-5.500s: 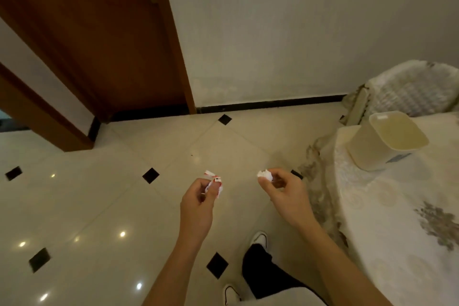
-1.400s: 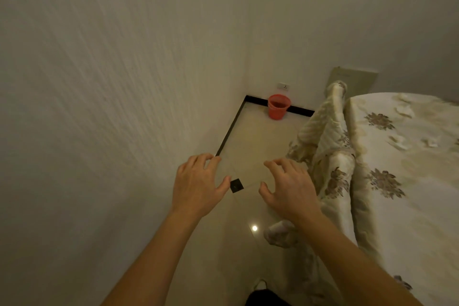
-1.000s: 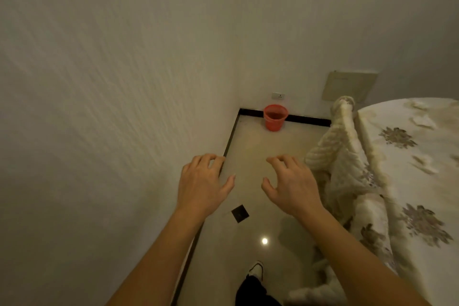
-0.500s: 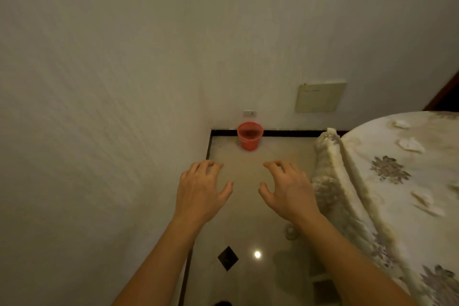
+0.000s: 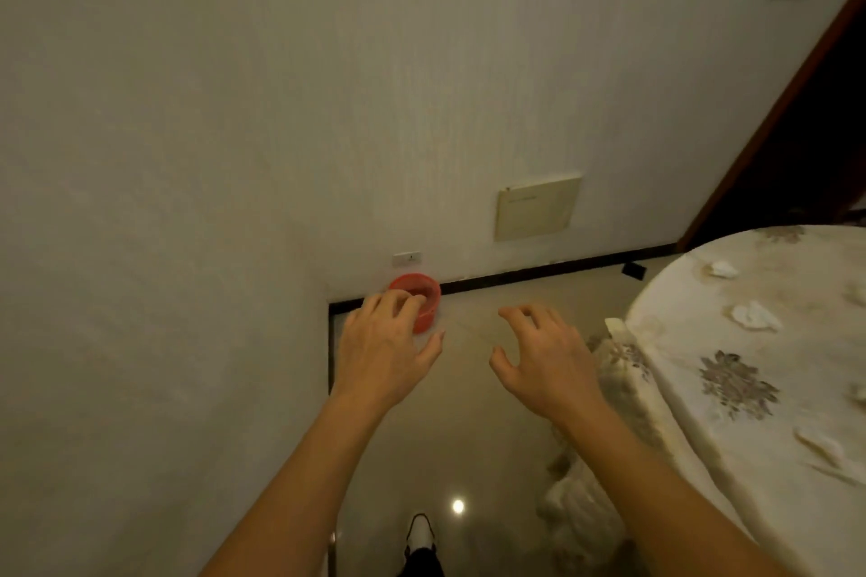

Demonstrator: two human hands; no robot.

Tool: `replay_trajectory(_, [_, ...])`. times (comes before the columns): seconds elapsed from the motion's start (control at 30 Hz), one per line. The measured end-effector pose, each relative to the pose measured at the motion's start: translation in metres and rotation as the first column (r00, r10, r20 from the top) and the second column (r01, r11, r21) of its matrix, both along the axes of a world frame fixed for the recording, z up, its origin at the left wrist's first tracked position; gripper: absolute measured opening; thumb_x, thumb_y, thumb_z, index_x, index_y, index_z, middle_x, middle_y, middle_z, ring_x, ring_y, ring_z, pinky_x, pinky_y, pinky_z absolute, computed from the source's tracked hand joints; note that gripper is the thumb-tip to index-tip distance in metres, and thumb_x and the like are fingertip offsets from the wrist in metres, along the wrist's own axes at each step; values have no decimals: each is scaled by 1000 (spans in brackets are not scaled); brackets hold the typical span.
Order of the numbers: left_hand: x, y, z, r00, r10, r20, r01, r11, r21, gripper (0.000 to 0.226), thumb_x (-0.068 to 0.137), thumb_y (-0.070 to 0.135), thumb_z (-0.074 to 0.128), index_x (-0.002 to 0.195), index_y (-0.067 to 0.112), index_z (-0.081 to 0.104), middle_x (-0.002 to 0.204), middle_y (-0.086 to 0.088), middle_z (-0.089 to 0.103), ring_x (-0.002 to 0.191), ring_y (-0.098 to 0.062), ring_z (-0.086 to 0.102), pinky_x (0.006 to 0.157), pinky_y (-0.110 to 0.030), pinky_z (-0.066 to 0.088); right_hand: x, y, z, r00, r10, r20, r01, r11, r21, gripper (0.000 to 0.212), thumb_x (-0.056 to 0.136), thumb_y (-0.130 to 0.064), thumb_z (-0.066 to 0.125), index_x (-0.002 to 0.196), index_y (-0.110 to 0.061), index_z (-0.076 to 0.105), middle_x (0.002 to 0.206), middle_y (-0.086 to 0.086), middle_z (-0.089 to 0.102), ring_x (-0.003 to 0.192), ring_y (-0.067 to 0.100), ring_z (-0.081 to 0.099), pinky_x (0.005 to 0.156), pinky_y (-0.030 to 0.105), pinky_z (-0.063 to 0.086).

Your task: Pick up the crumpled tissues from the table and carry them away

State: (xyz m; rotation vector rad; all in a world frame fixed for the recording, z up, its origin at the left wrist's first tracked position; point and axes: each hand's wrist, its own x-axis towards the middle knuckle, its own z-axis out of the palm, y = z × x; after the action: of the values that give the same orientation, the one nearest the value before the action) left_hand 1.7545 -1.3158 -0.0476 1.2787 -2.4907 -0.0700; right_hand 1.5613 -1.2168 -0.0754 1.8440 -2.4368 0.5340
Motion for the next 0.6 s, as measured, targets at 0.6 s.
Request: replay_trajectory(0.6, [-276, -120, -7, 732, -680, -41, 680, 728, 83, 54, 89, 56, 48, 128, 19, 58, 125, -4, 61, 113, -23, 54, 92, -41, 48, -154, 8, 11, 696, -718, -24, 718, 696, 16, 46, 81, -39, 68, 121, -18, 66, 116, 6, 67, 106, 26, 61, 81, 39, 54])
